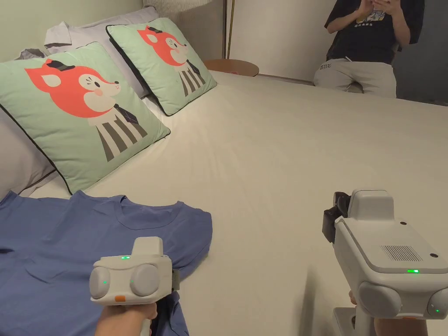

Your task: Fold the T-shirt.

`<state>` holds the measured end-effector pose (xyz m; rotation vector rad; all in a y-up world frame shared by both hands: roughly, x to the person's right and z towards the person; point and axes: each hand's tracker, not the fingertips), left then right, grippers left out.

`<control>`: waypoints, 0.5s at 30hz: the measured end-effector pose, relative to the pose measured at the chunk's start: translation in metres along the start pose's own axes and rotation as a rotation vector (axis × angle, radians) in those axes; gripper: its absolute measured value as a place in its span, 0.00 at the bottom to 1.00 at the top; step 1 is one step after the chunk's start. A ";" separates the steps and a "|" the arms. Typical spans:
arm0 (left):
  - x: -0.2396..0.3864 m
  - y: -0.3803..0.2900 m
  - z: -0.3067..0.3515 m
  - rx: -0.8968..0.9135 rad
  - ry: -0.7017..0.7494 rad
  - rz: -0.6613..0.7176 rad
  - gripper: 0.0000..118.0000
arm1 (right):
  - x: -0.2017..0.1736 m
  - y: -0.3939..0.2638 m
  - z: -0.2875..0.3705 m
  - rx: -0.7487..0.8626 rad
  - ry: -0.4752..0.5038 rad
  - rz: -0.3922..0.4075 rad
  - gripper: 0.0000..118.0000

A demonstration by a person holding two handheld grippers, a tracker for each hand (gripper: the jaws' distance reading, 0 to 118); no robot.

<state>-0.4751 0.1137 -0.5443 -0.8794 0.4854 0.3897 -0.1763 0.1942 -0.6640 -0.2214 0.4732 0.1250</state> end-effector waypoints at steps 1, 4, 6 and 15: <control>0.000 0.002 0.008 0.006 -0.017 0.035 0.04 | 0.003 0.001 0.003 0.004 -0.001 -0.004 0.01; 0.012 0.014 0.040 0.128 0.026 -0.039 0.04 | 0.012 0.006 0.012 0.019 -0.014 -0.011 0.01; 0.020 0.024 0.062 0.177 -0.001 -0.036 0.04 | 0.020 0.009 0.020 0.035 -0.024 -0.022 0.01; 0.106 0.052 0.166 0.445 -0.343 -0.087 0.04 | 0.077 0.017 0.075 0.108 -0.128 -0.062 0.01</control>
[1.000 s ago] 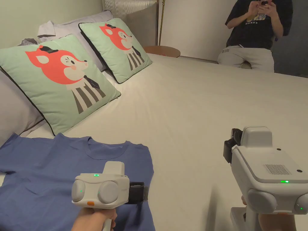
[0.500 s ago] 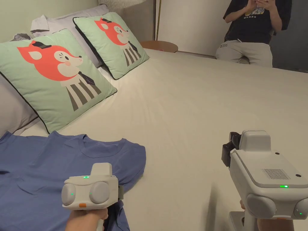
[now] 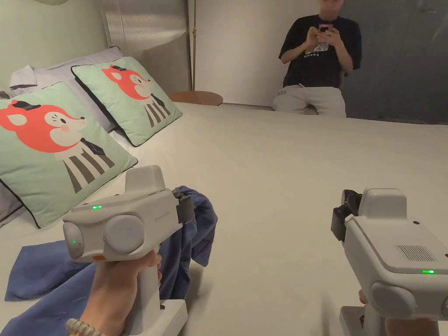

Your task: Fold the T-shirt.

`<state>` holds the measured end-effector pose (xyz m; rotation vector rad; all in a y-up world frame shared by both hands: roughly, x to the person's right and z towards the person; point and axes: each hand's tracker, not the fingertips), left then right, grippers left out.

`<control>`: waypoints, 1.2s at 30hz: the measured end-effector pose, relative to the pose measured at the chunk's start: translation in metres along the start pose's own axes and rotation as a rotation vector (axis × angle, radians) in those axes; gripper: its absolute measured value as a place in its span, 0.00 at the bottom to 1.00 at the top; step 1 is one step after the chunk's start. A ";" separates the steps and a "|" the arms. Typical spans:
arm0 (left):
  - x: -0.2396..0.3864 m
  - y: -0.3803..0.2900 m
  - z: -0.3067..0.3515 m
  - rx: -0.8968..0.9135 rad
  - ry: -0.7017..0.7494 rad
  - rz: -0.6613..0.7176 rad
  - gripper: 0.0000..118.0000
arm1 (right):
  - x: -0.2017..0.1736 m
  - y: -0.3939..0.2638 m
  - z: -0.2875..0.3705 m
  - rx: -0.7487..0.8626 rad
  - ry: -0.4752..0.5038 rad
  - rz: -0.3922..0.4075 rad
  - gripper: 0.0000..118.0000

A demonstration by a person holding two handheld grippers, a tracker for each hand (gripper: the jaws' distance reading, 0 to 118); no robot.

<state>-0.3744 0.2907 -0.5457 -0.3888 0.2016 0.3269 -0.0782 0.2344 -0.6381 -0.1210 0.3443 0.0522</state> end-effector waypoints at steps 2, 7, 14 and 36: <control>0.034 0.005 0.006 0.032 -0.102 -0.025 0.04 | 0.017 0.003 0.012 0.015 -0.034 -0.005 0.01; 0.112 0.003 0.008 0.076 -0.334 -0.063 0.04 | 0.063 0.006 0.042 0.038 -0.130 -0.010 0.01; 0.178 -0.039 -0.004 -0.027 -0.493 -0.095 0.04 | 0.118 0.003 0.081 0.038 -0.256 -0.040 0.01; 0.130 -0.148 -0.056 -0.288 -0.258 -0.161 0.92 | 0.124 -0.016 0.105 0.002 -0.284 -0.034 0.01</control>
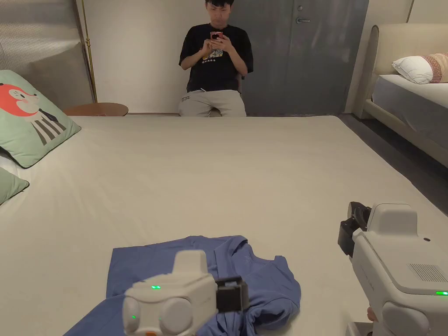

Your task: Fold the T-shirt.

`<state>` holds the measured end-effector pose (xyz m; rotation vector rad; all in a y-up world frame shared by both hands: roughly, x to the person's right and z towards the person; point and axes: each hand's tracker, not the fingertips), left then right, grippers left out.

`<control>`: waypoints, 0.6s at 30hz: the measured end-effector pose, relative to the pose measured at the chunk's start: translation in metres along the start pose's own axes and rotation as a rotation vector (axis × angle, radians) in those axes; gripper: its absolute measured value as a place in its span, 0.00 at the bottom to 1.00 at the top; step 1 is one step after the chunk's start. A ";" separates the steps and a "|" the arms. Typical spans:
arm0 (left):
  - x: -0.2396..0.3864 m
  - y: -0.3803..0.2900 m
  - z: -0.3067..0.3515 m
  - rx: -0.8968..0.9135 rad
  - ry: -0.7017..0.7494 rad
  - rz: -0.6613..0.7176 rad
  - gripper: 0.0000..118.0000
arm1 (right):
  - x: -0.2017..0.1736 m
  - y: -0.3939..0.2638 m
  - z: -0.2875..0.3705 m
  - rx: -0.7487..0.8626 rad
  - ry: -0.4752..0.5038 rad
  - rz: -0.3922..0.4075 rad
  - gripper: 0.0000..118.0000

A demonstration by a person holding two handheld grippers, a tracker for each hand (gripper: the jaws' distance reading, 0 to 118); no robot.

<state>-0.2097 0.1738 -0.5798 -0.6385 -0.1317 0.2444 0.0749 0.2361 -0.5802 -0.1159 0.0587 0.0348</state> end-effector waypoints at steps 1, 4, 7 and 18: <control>-0.006 0.012 0.015 0.043 0.022 -0.004 0.92 | 0.002 0.000 -0.004 0.006 0.000 0.003 0.01; -0.028 0.038 0.063 0.235 0.122 -0.026 0.92 | 0.001 0.003 -0.004 0.024 0.006 0.002 0.01; -0.051 0.052 0.106 0.376 0.262 -0.039 0.87 | -0.001 0.006 -0.001 0.036 0.010 -0.005 0.01; -0.108 0.053 0.158 0.481 0.426 -0.015 0.00 | -0.007 0.005 -0.001 0.038 0.031 -0.022 0.01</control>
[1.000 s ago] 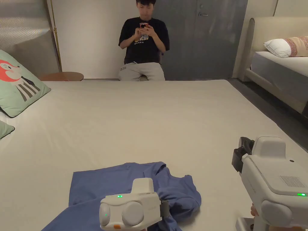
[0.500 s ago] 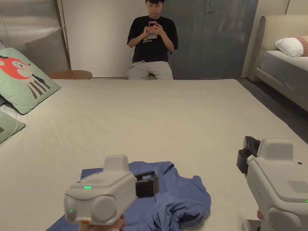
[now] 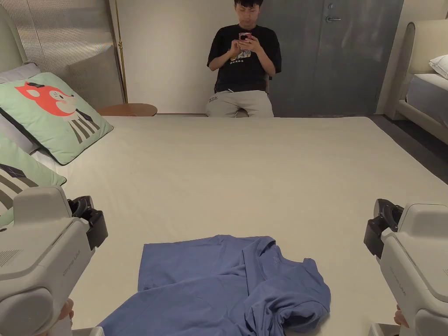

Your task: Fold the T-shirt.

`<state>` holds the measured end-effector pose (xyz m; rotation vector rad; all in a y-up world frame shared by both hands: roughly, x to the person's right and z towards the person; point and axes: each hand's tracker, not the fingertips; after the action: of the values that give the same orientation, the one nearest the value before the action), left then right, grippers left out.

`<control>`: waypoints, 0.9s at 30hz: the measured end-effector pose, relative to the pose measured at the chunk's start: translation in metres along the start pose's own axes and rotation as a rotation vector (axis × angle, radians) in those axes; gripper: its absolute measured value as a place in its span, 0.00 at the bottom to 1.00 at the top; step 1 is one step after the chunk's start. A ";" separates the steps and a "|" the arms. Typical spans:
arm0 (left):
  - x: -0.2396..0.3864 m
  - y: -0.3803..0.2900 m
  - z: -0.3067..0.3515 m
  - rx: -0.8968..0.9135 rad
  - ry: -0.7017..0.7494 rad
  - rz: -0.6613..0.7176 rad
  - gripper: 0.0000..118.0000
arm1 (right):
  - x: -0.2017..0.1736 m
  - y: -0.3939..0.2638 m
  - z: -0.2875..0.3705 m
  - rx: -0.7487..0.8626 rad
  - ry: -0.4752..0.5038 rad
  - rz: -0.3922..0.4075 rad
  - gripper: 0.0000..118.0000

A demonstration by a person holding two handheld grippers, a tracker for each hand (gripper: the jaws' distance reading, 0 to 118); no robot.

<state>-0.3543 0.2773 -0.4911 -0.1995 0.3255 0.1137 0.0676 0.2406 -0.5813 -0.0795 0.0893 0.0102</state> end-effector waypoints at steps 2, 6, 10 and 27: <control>-0.001 -0.007 -0.003 -0.058 0.015 -0.010 0.00 | 0.000 -0.002 0.000 -0.007 0.002 -0.003 0.01; -0.013 -0.041 -0.029 -0.298 -0.016 0.020 0.01 | -0.002 -0.009 0.000 -0.027 0.004 -0.008 0.01; -0.024 -0.095 -0.058 -0.569 0.031 0.077 0.66 | -0.004 -0.026 -0.004 -0.060 0.008 -0.002 0.01; -0.046 -0.161 -0.074 -0.785 0.187 0.063 0.17 | -0.011 -0.088 -0.035 -0.386 0.049 0.005 0.88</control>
<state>-0.3968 0.1007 -0.5164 -0.9822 0.4619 0.2839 0.0550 0.1505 -0.6079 -0.4651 0.1355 0.0305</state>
